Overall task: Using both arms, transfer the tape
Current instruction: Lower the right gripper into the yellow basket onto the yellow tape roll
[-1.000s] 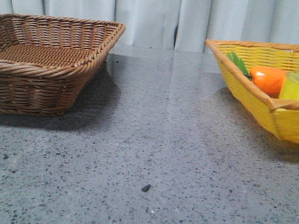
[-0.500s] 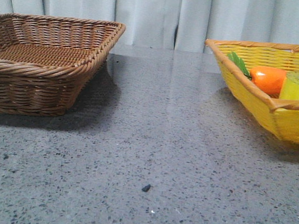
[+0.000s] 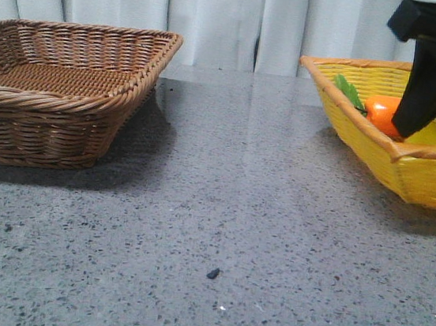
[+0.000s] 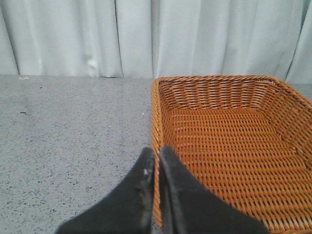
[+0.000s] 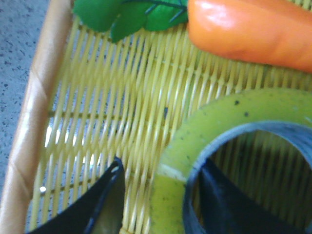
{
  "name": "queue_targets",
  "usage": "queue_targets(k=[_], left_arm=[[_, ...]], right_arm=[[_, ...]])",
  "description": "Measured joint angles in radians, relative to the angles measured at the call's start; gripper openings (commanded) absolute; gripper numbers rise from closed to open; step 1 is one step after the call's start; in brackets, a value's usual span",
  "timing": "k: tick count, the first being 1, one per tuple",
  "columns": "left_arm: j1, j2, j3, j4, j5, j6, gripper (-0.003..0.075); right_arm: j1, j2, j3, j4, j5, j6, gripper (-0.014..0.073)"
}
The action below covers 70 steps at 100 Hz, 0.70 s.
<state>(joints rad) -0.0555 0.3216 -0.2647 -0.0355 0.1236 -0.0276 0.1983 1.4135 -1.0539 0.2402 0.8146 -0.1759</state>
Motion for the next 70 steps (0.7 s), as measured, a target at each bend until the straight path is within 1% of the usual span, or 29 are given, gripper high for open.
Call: queue_targets(k=[29, 34, 39, 51, 56, 70], left_arm=[[0.000, 0.000, 0.000, 0.000, -0.033, 0.000, -0.0021], [0.000, 0.000, 0.000, 0.000, -0.036, 0.000, -0.0021], [0.000, 0.000, 0.000, 0.000, -0.036, 0.000, -0.0021], [0.000, 0.000, 0.000, 0.000, -0.036, 0.000, -0.0021], [0.000, 0.000, 0.000, 0.000, -0.036, 0.000, -0.0021], [0.000, 0.000, 0.000, 0.000, -0.036, 0.000, -0.0021]], right_arm=[[0.000, 0.055, 0.000, -0.002, -0.005, 0.000, 0.0268], [0.000, 0.064, 0.000, -0.002, -0.006, 0.000, 0.0234], [0.000, 0.069, 0.000, -0.005, -0.006, 0.000, 0.0178], [0.000, 0.075, 0.000, -0.015, -0.009, 0.000, -0.0008], [0.000, 0.075, -0.002, -0.021, -0.011, -0.004, -0.0070], [0.000, 0.075, -0.007, -0.027, -0.011, -0.006, -0.0073]])
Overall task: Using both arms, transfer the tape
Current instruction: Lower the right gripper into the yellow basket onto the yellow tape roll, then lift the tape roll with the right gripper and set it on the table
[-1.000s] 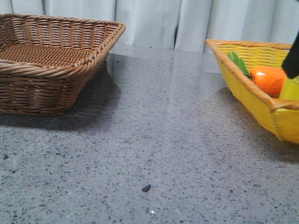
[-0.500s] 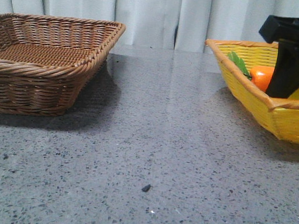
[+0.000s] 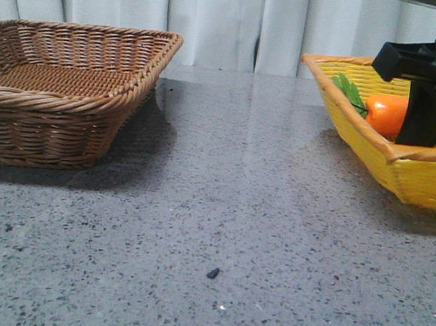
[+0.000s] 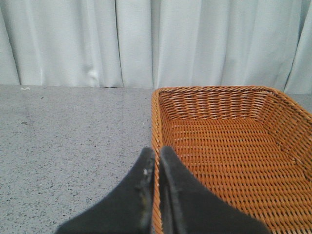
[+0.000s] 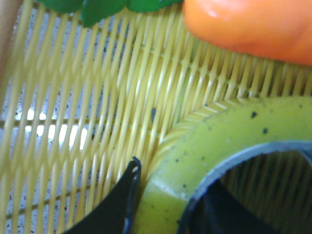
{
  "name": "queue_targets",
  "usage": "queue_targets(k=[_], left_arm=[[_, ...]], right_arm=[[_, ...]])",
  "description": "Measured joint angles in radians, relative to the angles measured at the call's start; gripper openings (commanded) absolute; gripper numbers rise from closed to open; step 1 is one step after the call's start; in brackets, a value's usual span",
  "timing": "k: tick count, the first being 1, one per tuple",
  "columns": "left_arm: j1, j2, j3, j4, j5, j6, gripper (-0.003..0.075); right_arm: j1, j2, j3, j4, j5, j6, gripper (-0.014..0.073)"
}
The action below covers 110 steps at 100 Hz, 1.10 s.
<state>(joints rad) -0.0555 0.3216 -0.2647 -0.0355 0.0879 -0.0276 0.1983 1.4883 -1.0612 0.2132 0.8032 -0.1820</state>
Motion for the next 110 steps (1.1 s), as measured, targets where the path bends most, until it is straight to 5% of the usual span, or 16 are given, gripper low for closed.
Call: queue_targets(k=[44, 84, 110], left_arm=[[0.000, 0.000, 0.000, 0.000, -0.001, 0.000, -0.0021], [0.000, 0.000, 0.000, 0.000, -0.001, 0.000, -0.0021], [0.000, 0.000, 0.000, 0.000, -0.002, 0.000, -0.0021]], right_arm=[[0.054, 0.001, -0.267, 0.006, 0.252, 0.002, -0.0054], [0.422, 0.027, -0.420, 0.012, 0.303, 0.002, -0.0053], [0.502, 0.169, -0.420, 0.016, 0.285, 0.002, -0.0053]])
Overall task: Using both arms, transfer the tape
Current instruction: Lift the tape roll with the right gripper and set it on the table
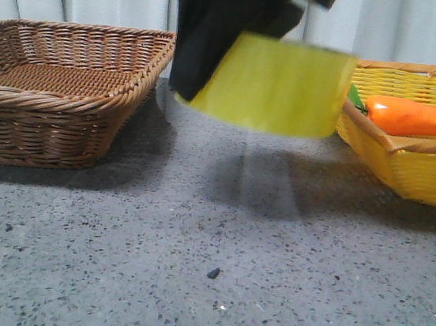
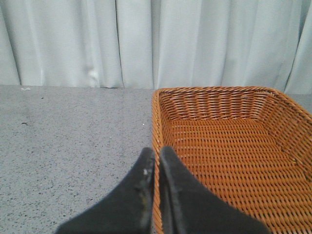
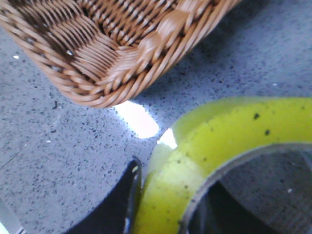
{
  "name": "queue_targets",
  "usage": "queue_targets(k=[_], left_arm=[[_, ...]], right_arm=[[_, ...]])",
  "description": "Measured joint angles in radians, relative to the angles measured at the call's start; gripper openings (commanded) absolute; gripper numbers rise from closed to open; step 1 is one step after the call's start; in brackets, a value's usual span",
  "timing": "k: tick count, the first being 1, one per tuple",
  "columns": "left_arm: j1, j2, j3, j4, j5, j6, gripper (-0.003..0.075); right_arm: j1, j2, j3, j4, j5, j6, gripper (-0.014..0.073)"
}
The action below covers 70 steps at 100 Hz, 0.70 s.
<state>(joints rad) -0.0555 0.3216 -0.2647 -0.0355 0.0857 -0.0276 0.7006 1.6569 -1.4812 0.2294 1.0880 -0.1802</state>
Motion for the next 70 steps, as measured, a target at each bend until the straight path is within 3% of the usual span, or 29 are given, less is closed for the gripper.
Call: queue_targets(k=[17, 41, 70], left_arm=[[0.000, 0.000, 0.000, 0.000, 0.000, 0.000, -0.0021], [0.000, 0.000, 0.000, 0.000, -0.001, 0.000, -0.0021], [0.000, 0.000, -0.008, -0.002, -0.063, 0.000, -0.0001]], right_arm=[[0.000, 0.051, 0.000, 0.000, -0.006, 0.000, -0.0032], [0.000, 0.075, 0.000, 0.001, -0.006, 0.000, 0.0180], [0.000, 0.069, -0.002, 0.006, -0.031, 0.000, 0.0193]])
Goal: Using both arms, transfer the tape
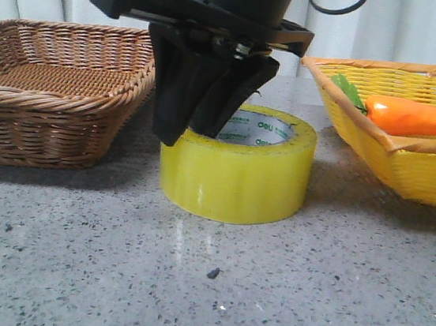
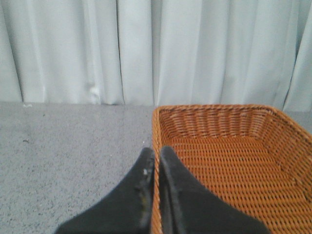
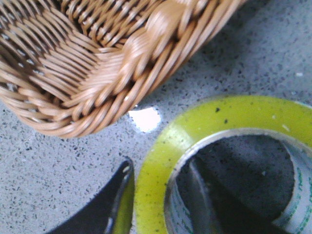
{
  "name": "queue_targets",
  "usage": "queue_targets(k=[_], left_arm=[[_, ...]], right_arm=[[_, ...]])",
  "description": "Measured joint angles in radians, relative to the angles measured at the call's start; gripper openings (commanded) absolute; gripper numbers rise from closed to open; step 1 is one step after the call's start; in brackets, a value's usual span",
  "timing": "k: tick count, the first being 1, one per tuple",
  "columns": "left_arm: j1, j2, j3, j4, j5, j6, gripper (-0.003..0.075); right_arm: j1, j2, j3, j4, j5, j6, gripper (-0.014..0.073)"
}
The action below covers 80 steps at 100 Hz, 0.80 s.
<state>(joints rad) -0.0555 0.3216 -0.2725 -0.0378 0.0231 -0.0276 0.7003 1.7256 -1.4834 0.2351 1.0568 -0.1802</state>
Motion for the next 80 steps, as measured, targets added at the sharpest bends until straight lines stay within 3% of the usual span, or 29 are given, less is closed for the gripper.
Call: queue_targets(k=[17, 26, 34, 51, 68, 80], left_arm=[[-0.046, 0.006, -0.056, 0.000, 0.012, 0.000, 0.0179], [-0.105, 0.027, -0.087, 0.000, 0.017, 0.000, 0.0272], [-0.165, 0.053, -0.120, 0.000, 0.017, 0.000, 0.0304], [-0.304, 0.144, -0.189, 0.000, 0.017, 0.000, 0.0312], [-0.463, 0.266, -0.261, 0.007, 0.017, 0.000, 0.0451], [-0.567, 0.377, -0.314, 0.009, 0.017, 0.000, 0.0462]], right_arm=[[0.000, -0.068, 0.000, 0.000, 0.030, 0.000, 0.0156], [0.000, -0.122, 0.000, -0.016, 0.048, 0.000, 0.0045], [0.000, -0.170, 0.000, -0.043, 0.052, 0.000, -0.0076], [0.000, -0.278, 0.000, -0.083, 0.048, 0.000, -0.0055], [0.000, -0.407, 0.013, -0.110, -0.012, 0.033, -0.0055], [0.000, -0.514, 0.073, -0.152, -0.094, 0.081, -0.0055]])
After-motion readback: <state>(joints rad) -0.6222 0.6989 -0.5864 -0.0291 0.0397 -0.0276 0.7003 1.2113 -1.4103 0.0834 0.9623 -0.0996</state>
